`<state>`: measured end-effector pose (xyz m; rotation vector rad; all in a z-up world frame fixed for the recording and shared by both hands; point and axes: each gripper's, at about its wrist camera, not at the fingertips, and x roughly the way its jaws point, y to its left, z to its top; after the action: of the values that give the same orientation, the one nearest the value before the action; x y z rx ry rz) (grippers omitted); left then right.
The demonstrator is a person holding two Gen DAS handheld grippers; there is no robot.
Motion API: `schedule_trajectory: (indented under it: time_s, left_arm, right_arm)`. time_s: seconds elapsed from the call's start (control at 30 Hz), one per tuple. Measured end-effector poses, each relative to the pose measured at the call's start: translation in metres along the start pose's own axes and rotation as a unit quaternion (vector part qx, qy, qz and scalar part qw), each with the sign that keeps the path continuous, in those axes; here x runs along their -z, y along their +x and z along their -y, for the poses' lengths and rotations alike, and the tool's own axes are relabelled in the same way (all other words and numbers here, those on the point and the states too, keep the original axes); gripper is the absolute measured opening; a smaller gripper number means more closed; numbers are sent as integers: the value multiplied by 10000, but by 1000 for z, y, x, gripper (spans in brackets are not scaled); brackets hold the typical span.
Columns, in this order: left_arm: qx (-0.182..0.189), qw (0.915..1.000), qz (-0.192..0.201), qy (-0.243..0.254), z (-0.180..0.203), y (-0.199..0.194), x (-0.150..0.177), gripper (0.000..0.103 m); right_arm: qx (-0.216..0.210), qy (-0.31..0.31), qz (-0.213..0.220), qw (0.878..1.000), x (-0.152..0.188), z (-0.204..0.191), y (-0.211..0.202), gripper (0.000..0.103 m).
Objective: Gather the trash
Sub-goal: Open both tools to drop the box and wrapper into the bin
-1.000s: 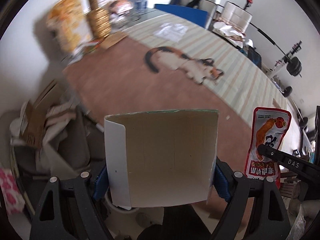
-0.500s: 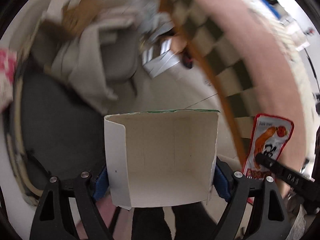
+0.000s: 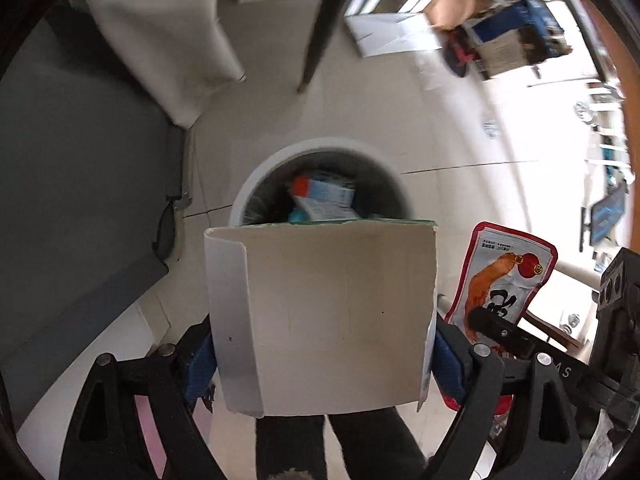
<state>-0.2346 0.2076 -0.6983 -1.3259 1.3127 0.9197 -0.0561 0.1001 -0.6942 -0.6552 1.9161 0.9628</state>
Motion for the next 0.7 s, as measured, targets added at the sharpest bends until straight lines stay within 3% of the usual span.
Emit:
schedule_trajectory:
  time_s: [0.13,0.17,0.27,0.3,0.37,0.5,0.6,0.7]
  left_arm:
    - [-133,9997,86,-184,-19,18,-6,96]
    - [-109,9994,172,-269,-23,18,-7,96]
    - [-217,9986,309,-377,-34,12,-6,96]
    - [-270,9982,374,-372,-35,8,-4,96]
    - [-403,9974,455,-394,-36,-1,-2,96]
    - [-556,9958,607,-406,-35,-20,9,96]
    - [-783,9939,713,-307,-29,-36,22,96]
    - [-893,9927,776,-214,-22,-55,40,96]
  right_arm:
    - [-2,-166,-284,9995,-19,-7,59,16]
    - [7,-227,-357,9991,-21,-9,68,21]
    - [50,-351,-336,9988,-17,-11,73,53]
    - [92,-408,-290,9987,-17,-13,70,60]
    - [209,-534,-165,9982,-19,-16,60,65]
    - [835,-938,156,9920,-16,-29,40,96]
    - [1393,-1342,455,9801,-6,-38,19,100]
    - [1629,-1620,631,9712,7,-48,-5,100]
